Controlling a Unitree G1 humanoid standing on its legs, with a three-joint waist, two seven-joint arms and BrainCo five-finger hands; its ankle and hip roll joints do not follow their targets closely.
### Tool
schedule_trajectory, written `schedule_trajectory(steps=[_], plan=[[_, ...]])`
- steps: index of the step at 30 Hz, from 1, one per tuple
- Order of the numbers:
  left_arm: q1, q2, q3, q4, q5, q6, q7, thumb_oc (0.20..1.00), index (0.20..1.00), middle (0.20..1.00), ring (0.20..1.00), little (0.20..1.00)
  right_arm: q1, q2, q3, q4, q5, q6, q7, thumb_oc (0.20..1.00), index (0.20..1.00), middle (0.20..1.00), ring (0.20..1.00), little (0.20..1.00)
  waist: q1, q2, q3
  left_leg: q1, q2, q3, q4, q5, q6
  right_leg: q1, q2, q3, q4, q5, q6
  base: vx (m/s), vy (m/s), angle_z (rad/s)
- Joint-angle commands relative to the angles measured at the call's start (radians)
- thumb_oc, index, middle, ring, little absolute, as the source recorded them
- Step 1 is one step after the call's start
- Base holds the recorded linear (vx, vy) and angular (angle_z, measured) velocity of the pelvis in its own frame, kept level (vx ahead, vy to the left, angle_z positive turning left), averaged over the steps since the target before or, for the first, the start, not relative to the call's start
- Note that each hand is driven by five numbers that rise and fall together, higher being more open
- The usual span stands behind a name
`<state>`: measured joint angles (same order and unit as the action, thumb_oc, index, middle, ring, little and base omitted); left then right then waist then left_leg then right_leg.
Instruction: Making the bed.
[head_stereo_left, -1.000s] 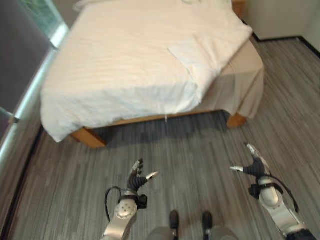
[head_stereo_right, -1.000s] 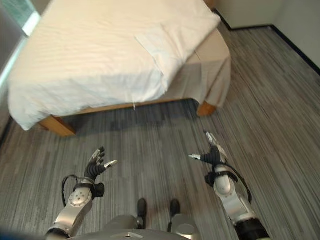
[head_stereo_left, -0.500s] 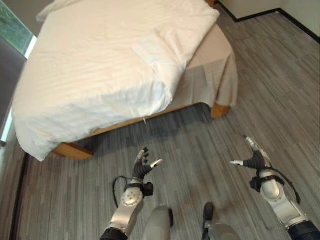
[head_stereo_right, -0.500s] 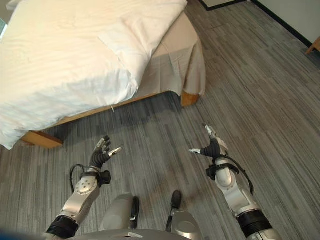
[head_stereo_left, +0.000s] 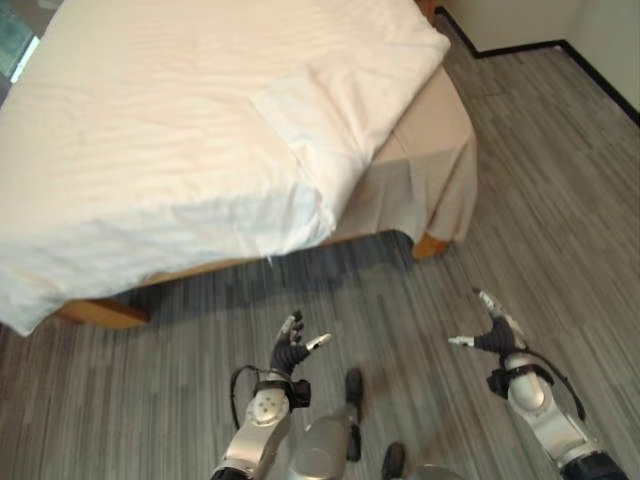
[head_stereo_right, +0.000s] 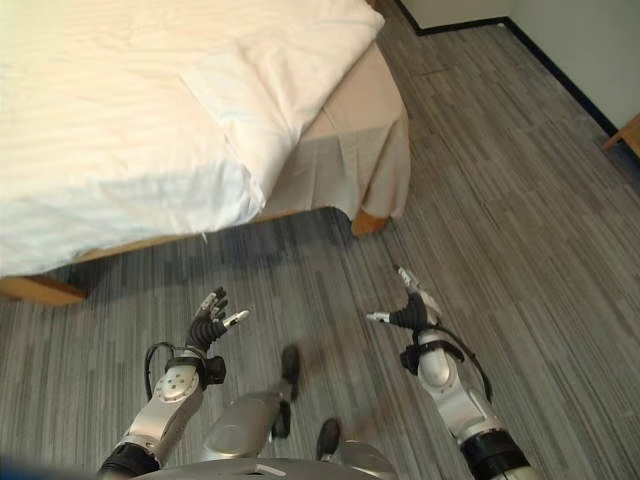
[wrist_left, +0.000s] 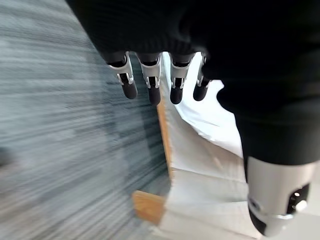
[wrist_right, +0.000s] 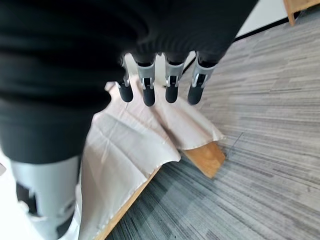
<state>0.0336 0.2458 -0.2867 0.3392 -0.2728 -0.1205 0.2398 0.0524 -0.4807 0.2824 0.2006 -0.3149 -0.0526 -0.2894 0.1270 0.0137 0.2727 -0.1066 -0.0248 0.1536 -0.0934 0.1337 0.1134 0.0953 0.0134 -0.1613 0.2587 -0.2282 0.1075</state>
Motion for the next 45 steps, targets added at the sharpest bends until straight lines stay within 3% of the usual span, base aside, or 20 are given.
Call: schedule_trajectory(steps=[1, 2, 3, 4, 5, 6, 9, 12, 15, 17, 19, 21, 22, 23, 25, 26, 28, 30, 38, 45], plan=[[-0.043, 0.058, -0.008, -0.065, 0.004, -0.044, 0.03, 1.0, 1.0, 1.0, 1.0, 1.0, -0.052, 0.018, -0.019, -0.084, -0.014, -0.035, -0.009, 1.0, 1.0, 1.0, 1.0, 1.0, -0.006, -0.03, -0.008, 0.066, 0.025, -0.038, 0.006, -0.087, -0.096, -0.044, -0.213, 0.021, 0.182, 0.325, 0.108, 0.37, 0.088, 0.37], [-0.059, 0.066, -0.009, -0.068, -0.005, -0.042, 0.037, 1.0, 1.0, 1.0, 1.0, 1.0, -0.057, 0.033, -0.015, -0.077, -0.014, -0.029, -0.01, 1.0, 1.0, 1.0, 1.0, 1.0, -0.027, -0.003, 0.006, 0.109, 0.051, -0.057, 0.006, -0.121, -0.096, -0.151, -0.216, 0.001, 0.262, 0.308, 0.083, 0.54, 0.002, 0.44], [-0.065, 0.065, -0.011, -0.074, -0.012, -0.045, 0.037, 1.0, 1.0, 1.0, 1.0, 1.0, -0.058, 0.045, -0.016, -0.085, -0.012, -0.027, -0.01, 1.0, 1.0, 1.0, 1.0, 1.0, -0.054, -0.001, 0.019, 0.15, 0.052, -0.085, 0.006, -0.151, -0.103, -0.216, -0.199, -0.011, 0.194, 0.253, 0.065, 0.54, -0.001, 0.36], [-0.065, 0.065, -0.01, -0.074, -0.012, -0.045, 0.037, 1.0, 1.0, 1.0, 1.0, 1.0, -0.058, 0.045, -0.016, -0.086, -0.012, -0.026, -0.01, 1.0, 1.0, 1.0, 1.0, 1.0, -0.056, 0.001, 0.019, 0.148, 0.055, -0.087, 0.006, -0.148, -0.104, -0.215, -0.196, -0.015, 0.188, 0.257, 0.063, 0.57, -0.167, 0.53], [-0.065, 0.06, -0.004, -0.074, -0.014, -0.043, 0.031, 1.0, 1.0, 1.0, 1.0, 1.0, -0.064, 0.05, -0.022, -0.087, -0.007, -0.027, -0.008, 1.0, 1.0, 1.0, 1.0, 1.0, -0.081, -0.012, 0.019, 0.186, 0.049, -0.113, 0.006, -0.182, -0.121, -0.257, -0.187, -0.026, -0.009, 0.241, 0.054, 0.33, -0.116, 0.74], [-0.064, 0.06, -0.003, -0.074, -0.014, -0.043, 0.031, 1.0, 1.0, 1.0, 1.0, 1.0, -0.064, 0.05, -0.021, -0.086, -0.008, -0.028, -0.008, 1.0, 1.0, 1.0, 1.0, 1.0, -0.086, -0.007, 0.019, 0.192, 0.054, -0.118, 0.006, -0.189, -0.123, -0.241, -0.181, -0.034, -0.026, 0.243, 0.054, 0.52, -0.199, 0.79], [-0.059, 0.053, 0.011, -0.048, -0.009, -0.041, 0.021, 1.0, 1.0, 1.0, 1.0, 1.0, -0.065, 0.052, -0.028, -0.071, 0.001, -0.009, -0.01, 1.0, 1.0, 1.0, 1.0, 1.0, -0.126, -0.014, 0.021, 0.254, 0.067, -0.17, 0.006, -0.242, -0.15, -0.299, -0.168, 0.001, -0.311, 0.333, 0.077, 0.48, -0.183, 0.64], [-0.053, 0.047, 0.024, -0.026, -0.009, -0.048, 0.015, 1.0, 1.0, 1.0, 1.0, 1.0, -0.054, 0.045, -0.037, -0.067, -0.021, -0.003, -0.01, 1.0, 1.0, 1.0, 1.0, 1.0, -0.14, 0.001, 0.02, 0.299, 0.098, -0.217, 0.006, -0.278, -0.167, -0.374, -0.168, 0.063, -0.337, 0.375, 0.102, 0.46, -0.216, 0.94], [-0.012, 0.036, 0.043, -0.028, -0.014, -0.062, 0.013, 1.0, 1.0, 1.0, 1.0, 1.0, -0.036, 0.033, -0.035, -0.065, -0.039, -0.017, -0.002, 1.0, 1.0, 1.0, 1.0, 1.0, -0.139, 0.0, -0.003, 0.36, 0.128, -0.244, 0.006, -0.314, -0.181, -0.33, -0.18, 0.067, -0.333, 0.404, 0.089, 0.41, -0.29, 0.78], [0.023, 0.03, 0.059, -0.055, -0.013, -0.069, 0.017, 1.0, 1.0, 1.0, 1.0, 1.0, -0.03, 0.026, -0.026, -0.055, -0.036, -0.03, 0.005, 1.0, 1.0, 1.0, 1.0, 1.0, -0.139, 0.023, -0.019, 0.365, 0.172, -0.247, 0.063, -0.267, -0.203, -0.291, -0.163, 0.057, -0.325, 0.398, 0.071, 0.34, -0.271, 0.66], [0.031, 0.022, 0.086, -0.085, -0.004, -0.071, 0.038, 1.0, 1.0, 1.0, 1.0, 1.0, -0.047, 0.011, -0.018, -0.048, -0.043, -0.037, 0.003, 1.0, 1.0, 1.0, 1.0, 1.0, -0.122, 0.033, -0.009, 0.269, 0.173, -0.244, 0.287, -0.159, -0.236, -0.213, -0.153, 0.026, -0.336, 0.366, 0.03, 0.21, -0.284, 0.22], [0.01, 0.034, 0.115, -0.115, 0.03, -0.074, 0.089, 1.0, 1.0, 1.0, 1.0, 1.0, -0.059, -0.004, -0.027, -0.06, -0.02, -0.041, -0.013, 1.0, 1.0, 1.0, 1.0, 1.0, -0.104, 0.008, 0.021, 0.136, 0.164, -0.204, 0.529, -0.074, -0.236, -0.145, -0.172, -0.005, -0.346, 0.338, -0.006, 0.21, -0.375, 0.07], [-0.032, 0.057, 0.168, -0.14, 0.092, -0.077, 0.167, 1.0, 1.0, 1.0, 1.0, 1.0, -0.062, -0.019, -0.042, -0.057, -0.01, -0.038, -0.028, 1.0, 1.0, 1.0, 1.0, 1.0, -0.085, -0.012, 0.034, 0.067, 0.17, -0.115, 0.581, -0.1, -0.23, -0.102, -0.178, -0.016, -0.346, 0.303, -0.015, 0.21, -0.306, 0.1], [-0.034, 0.057, 0.169, -0.141, 0.095, -0.075, 0.168, 1.0, 1.0, 1.0, 1.0, 1.0, -0.065, -0.018, -0.042, -0.057, -0.01, -0.038, -0.028, 1.0, 1.0, 1.0, 1.0, 1.0, -0.083, -0.013, 0.035, 0.065, 0.169, -0.112, 0.586, -0.104, -0.228, -0.103, -0.179, -0.013, -0.346, 0.302, -0.014, 0.28, -0.219, 0.12], [-0.086, 0.074, 0.274, -0.133, 0.17, -0.06, 0.302, 1.0, 1.0, 1.0, 1.0, 1.0, -0.058, -0.04, -0.058, -0.057, -0.013, -0.031, -0.027, 1.0, 1.0, 1.0, 1.0, 1.0, -0.066, -0.01, 0.025, 0.019, 0.143, -0.07, 0.441, -0.175, -0.215, -0.06, -0.175, -0.006, -0.346, 0.262, 0.0, 0.31, -0.042, 0.01], [-0.087, 0.074, 0.275, -0.133, 0.17, -0.06, 0.303, 1.0, 1.0, 1.0, 1.0, 1.0, -0.059, -0.04, -0.058, -0.057, -0.013, -0.031, -0.027, 1.0, 1.0, 1.0, 1.0, 1.0, -0.066, -0.013, 0.025, 0.018, 0.139, -0.069, 0.434, -0.167, -0.214, -0.063, -0.179, -0.005, -0.346, 0.265, 0.0, 0.31, 0.043, -0.1], [-0.08, 0.099, 0.349, -0.131, 0.25, -0.021, 0.378, 1.0, 1.0, 1.0, 1.0, 1.0, -0.039, -0.067, -0.073, -0.066, -0.028, -0.035, -0.025, 1.0, 1.0, 1.0, 1.0, 1.0, -0.058, 0.011, 0.008, 0.043, 0.133, -0.089, 0.22, -0.156, -0.212, -0.045, -0.163, 0.002, -0.346, 0.243, 0.01, 0.23, 0.082, -0.24], [-0.069, 0.113, 0.401, -0.114, 0.297, -0.008, 0.409, 1.0, 1.0, 1.0, 1.0, 1.0, 0.011, -0.065, -0.095, -0.07, -0.02, -0.049, 0.006, 1.0, 1.0, 1.0, 1.0, 1.0, -0.078, 0.025, -0.015, 0.112, 0.138, -0.098, 0.109, -0.142, -0.216, -0.018, -0.15, -0.004, -0.346, 0.227, 0.013, 0.19, 0.047, -0.45], [-0.002, 0.188, 0.537, -0.086, 0.462, 0.074, 0.473, 1.0, 1.0, 1.0, 1.0, 1.0, 0.08, -0.057, -0.133, -0.086, -0.013, -0.065, 0.044, 1.0, 1.0, 1.0, 1.0, 1.0, -0.109, 0.035, -0.067, 0.235, 0.15, -0.06, 0.006, -0.138, -0.223, 0.006, -0.164, 0.006, -0.346, 0.238, 0.03, 0.12, 0.071, -0.17], [-0.053, 0.25, 0.485, -0.028, 0.504, 0.097, 0.407, 1.0, 1.0, 1.0, 1.0, 1.0, 0.079, -0.051, -0.128, -0.088, -0.02, -0.059, 0.06, 1.0, 1.0, 1.0, 1.0, 1.0, -0.119, 0.028, -0.084, 0.224, 0.154, -0.053, 0.006, -0.149, -0.228, -0.005, -0.18, 0.008, -0.346, 0.248, 0.051, 0.04, 0.067, 0.12]])
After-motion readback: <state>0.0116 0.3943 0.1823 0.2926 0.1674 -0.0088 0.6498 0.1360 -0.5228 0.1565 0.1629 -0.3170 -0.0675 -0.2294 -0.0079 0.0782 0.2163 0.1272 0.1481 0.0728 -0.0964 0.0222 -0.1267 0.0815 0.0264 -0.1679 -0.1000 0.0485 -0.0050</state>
